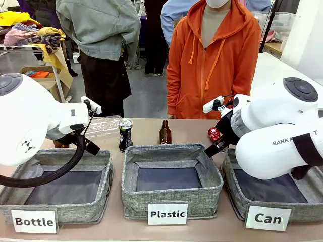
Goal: Sort the can waste into the basket.
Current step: Pick up the can waste from the table and place it in the right Fabric basket.
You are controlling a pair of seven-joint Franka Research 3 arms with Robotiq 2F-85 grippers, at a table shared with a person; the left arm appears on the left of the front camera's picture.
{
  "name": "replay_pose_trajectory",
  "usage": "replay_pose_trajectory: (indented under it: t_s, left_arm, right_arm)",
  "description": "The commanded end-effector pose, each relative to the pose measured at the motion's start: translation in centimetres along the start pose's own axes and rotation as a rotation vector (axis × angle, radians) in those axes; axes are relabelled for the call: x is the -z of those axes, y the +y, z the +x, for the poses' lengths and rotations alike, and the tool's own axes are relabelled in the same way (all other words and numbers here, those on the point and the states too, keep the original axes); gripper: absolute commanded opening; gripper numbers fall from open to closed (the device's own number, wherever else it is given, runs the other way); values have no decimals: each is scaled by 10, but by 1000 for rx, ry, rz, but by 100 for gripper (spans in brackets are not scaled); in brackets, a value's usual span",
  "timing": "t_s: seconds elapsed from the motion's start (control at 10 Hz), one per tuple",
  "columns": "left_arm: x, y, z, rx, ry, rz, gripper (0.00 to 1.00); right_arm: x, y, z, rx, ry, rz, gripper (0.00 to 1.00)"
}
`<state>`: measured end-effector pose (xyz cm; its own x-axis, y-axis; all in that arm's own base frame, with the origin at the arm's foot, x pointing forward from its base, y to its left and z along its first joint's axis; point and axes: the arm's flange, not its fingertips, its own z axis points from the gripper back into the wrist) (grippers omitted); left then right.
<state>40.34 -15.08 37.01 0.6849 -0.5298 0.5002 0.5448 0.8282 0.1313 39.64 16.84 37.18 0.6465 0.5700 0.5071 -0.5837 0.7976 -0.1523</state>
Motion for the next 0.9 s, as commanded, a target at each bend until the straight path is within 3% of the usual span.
replay_pose_trajectory:
  t_s: [0.0,0.6,0.8]
  left_arm:
    - [0,0,0,0,0,0,100]
    - [0,0,0,0,0,0,100]
    - [-28,-7,0,20,-59,-69,100]
  right_arm:
    - [0,0,0,1,0,0,100]
    - [0,0,0,0,0,0,100]
    - [-32,-4,6,-13,40,9,100]
